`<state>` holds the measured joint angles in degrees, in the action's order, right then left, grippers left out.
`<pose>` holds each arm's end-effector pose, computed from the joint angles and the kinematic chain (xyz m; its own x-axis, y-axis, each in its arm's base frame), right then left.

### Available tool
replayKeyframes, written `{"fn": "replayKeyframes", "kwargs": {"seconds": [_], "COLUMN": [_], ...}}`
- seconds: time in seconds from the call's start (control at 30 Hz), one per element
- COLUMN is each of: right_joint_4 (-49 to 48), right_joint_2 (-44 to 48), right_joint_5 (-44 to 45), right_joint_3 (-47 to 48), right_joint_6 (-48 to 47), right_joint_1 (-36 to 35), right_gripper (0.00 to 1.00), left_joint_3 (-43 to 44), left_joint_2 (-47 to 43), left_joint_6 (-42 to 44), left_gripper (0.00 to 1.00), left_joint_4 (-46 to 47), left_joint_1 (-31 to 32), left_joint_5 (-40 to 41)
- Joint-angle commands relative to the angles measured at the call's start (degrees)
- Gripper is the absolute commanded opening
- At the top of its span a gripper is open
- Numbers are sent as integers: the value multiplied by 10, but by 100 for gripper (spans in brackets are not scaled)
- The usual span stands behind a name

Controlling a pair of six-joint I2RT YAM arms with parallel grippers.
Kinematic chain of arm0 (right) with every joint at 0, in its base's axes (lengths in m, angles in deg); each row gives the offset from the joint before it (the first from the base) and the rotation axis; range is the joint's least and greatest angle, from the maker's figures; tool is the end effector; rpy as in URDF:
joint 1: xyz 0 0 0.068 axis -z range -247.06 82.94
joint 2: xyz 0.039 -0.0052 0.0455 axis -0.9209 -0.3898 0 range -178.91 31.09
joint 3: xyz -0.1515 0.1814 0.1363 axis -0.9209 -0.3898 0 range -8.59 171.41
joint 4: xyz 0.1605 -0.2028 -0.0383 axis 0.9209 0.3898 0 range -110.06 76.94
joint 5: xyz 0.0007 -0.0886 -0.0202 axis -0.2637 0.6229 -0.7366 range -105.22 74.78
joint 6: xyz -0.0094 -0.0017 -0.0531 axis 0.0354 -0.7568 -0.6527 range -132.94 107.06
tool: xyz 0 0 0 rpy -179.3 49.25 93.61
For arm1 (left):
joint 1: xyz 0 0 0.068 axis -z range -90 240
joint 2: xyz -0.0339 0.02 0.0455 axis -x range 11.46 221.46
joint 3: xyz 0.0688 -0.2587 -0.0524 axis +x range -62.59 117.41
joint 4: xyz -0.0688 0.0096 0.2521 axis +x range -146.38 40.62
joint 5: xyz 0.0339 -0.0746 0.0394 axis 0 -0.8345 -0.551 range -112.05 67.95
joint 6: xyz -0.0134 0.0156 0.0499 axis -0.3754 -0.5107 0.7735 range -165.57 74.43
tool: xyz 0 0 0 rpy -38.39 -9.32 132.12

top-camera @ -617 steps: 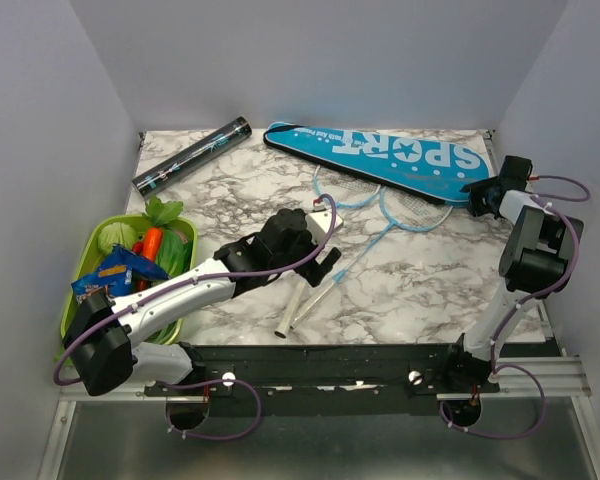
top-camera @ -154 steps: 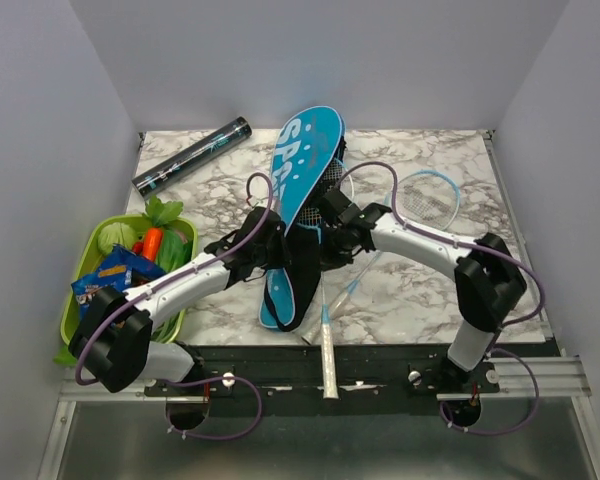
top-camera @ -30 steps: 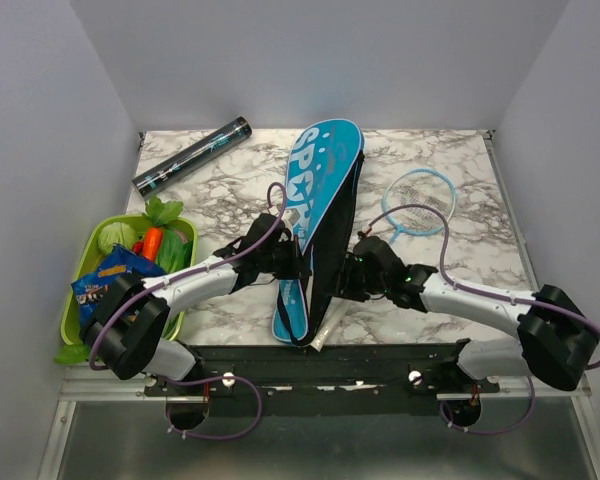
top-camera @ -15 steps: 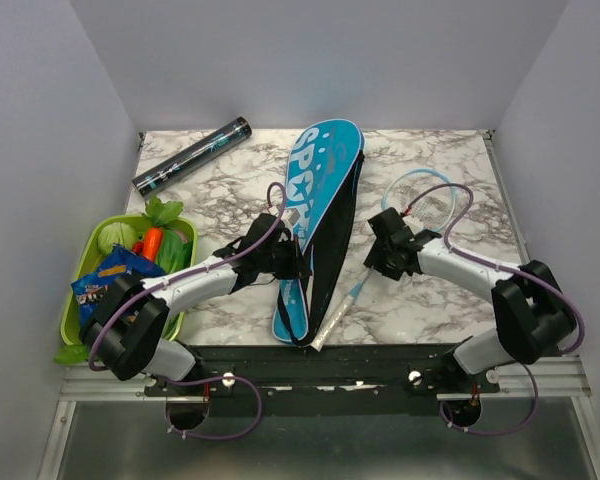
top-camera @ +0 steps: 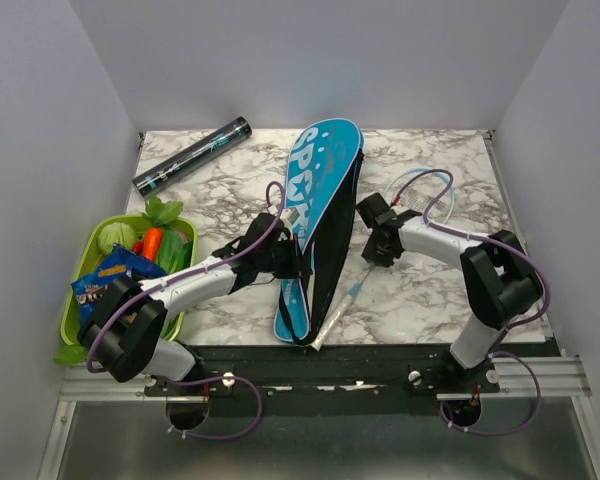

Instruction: Pack up the badminton gear

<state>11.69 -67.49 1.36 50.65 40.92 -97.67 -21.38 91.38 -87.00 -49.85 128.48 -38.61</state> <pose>0.2822 0.1551 0.1634 -0.8101 0.4201 -0.4090 0.4166 0.9033 0.1026 0.2179 -0.1862 0.1987 -0.8799 -0.1108 -0.4620 0.2496 0.7196 -0.6479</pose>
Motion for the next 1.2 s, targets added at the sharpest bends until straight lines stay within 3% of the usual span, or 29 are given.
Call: {"fn": "replayKeyframes", "kwargs": {"seconds": [0.0, 0.07, 0.1, 0.3, 0.5, 0.63, 0.77, 1.17], "right_joint_4": [35, 26, 23, 25, 88, 150, 209, 238], "right_joint_2": [-4, -1, -4, 59, 176, 237, 255, 231], "right_joint_5": [11, -5, -8, 17, 25, 11, 8, -1], "right_joint_3": [-15, -29, -32, -57, -79, -77, -66, -30], "right_joint_6": [-6, -15, -24, -56, -94, -134, -131, -108], "right_joint_1": [5, 5, 5, 5, 1, -37, -90, -191], "right_gripper": [28, 6, 1, 0, 1, 1, 1, 1], "left_joint_3": [0, 0, 1, 8, 16, 24, 31, 34], "left_joint_2": [-15, -13, -12, -13, -13, -12, -12, -20], "left_joint_6": [-1, -2, -3, 4, 7, 11, 16, 21], "left_gripper": [0, 0, 0, 0, 0, 0, 0, 0], "left_joint_4": [22, 25, 25, 11, 6, -10, -21, -29], "left_joint_1": [3, 3, 2, 2, 2, 2, 2, 2], "left_joint_5": [-12, -15, -14, -8, 3, 8, 15, 21]}}
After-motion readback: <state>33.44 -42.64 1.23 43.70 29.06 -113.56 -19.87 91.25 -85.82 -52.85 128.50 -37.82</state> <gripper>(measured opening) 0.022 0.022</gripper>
